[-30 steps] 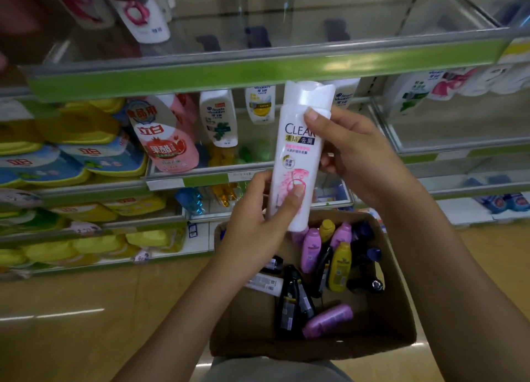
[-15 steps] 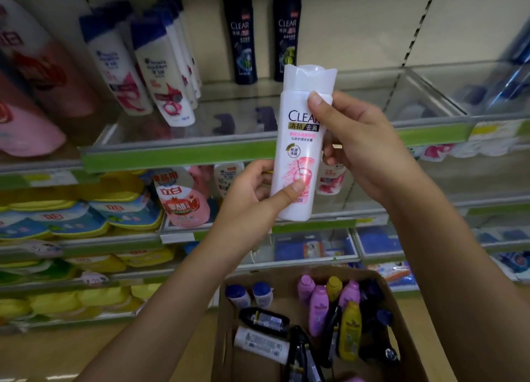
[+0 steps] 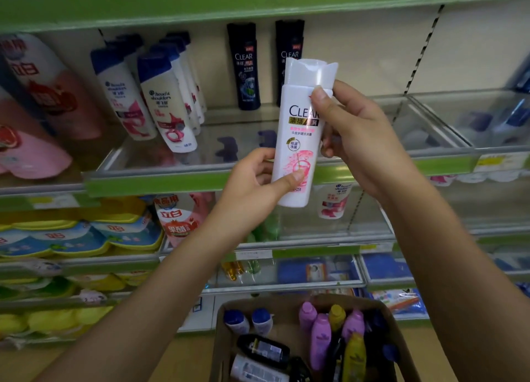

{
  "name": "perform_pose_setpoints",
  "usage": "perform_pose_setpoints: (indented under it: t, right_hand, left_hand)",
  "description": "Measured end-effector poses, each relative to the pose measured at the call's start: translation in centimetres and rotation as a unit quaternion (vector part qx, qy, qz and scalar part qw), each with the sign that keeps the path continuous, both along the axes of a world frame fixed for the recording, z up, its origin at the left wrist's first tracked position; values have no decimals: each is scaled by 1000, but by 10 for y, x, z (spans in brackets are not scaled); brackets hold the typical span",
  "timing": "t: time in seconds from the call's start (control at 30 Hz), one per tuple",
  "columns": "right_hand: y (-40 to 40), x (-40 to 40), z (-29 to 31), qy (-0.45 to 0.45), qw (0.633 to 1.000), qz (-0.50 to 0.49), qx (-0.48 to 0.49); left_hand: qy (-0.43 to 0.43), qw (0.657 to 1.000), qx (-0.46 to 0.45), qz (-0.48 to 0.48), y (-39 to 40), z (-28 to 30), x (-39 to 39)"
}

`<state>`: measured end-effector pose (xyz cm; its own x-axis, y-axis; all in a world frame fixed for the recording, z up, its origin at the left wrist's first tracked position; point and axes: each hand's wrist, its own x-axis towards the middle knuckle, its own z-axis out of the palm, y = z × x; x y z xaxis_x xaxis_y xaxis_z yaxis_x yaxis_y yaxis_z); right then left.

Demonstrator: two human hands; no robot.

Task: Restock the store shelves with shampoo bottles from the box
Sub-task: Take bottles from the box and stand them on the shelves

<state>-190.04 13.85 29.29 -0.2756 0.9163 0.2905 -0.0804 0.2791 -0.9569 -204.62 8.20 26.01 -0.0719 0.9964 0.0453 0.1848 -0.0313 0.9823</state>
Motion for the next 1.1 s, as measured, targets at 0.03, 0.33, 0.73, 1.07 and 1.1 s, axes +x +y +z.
perform_pose_setpoints:
  t: [0.03, 0.33, 0.73, 1.07, 1.1]
  right_hand:
    - [4, 1, 2, -1, 1000, -1, 7]
    - [58, 16, 11, -33, 995, -67, 67]
    - [135, 35, -17, -40, 994, -62, 84]
    - [206, 50, -27, -91, 981, -100, 143]
    - [212, 51, -28, -77, 982, -97, 142]
  left_hand:
    - [5, 1000, 2, -1, 7, 2, 1]
    - [53, 997, 42, -24, 90, 11, 21]
    - [96, 995, 30, 15, 176, -23, 50]
    - [151, 987, 48, 24, 234, -29, 63]
    - [152, 986, 57, 28, 238, -29, 64]
